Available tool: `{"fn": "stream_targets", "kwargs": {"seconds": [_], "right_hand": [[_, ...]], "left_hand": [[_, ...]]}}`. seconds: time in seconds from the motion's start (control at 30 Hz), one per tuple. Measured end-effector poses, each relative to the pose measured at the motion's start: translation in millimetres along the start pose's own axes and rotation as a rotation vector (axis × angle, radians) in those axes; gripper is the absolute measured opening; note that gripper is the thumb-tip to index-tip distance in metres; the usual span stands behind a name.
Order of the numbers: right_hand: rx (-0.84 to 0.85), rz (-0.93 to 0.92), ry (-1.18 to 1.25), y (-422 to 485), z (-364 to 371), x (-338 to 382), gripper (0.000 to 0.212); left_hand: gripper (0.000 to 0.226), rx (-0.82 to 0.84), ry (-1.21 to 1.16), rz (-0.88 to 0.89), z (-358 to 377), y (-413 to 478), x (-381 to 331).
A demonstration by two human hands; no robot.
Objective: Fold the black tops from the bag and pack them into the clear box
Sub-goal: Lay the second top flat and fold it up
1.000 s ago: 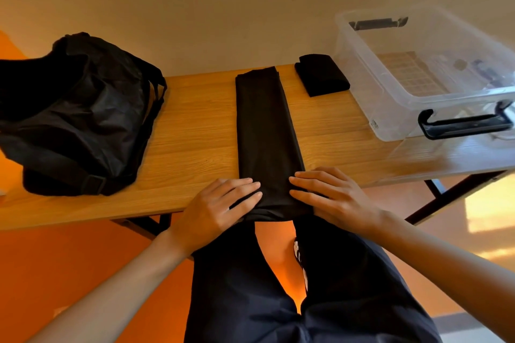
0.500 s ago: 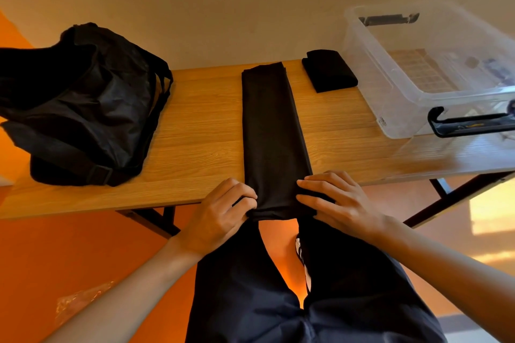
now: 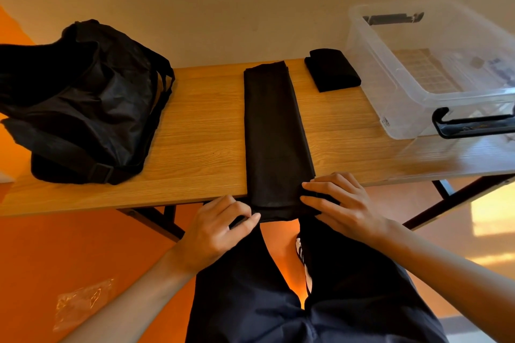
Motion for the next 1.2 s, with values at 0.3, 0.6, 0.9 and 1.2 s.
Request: {"fn": "stream_targets", "kwargs": {"seconds": [0.3, 0.6, 0.9, 1.2], "right_hand": [[-0.011, 0.018, 0.000, -2, 2, 0, 0.026], [-0.026, 0.035, 0.018, -4, 2, 0, 0.024], [-0.033, 0.037, 0.011, 0, 3, 2, 0.025], [-0.038, 0.044, 0.019, -1, 0, -1, 0.023]], "left_hand": [[0.027, -0.005, -0.260, -0.458, 10, -20, -3], [0.023, 0.012, -0.720, -1.113, 25, -22, -33], [0.015, -0.112, -0.705, -1.113, 19, -16, -37], [0.013, -0.132, -0.424, -0.752, 9, -17, -35]]}}
Point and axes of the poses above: each hand's wrist, its own y-axis towards the middle knuckle, its own z-axis out of the palm, x = y × z, the point moved 3 cm from there along y, towards the middle knuckle, and after that the axes turned 9 degrees about y, right-handed, at the moved point
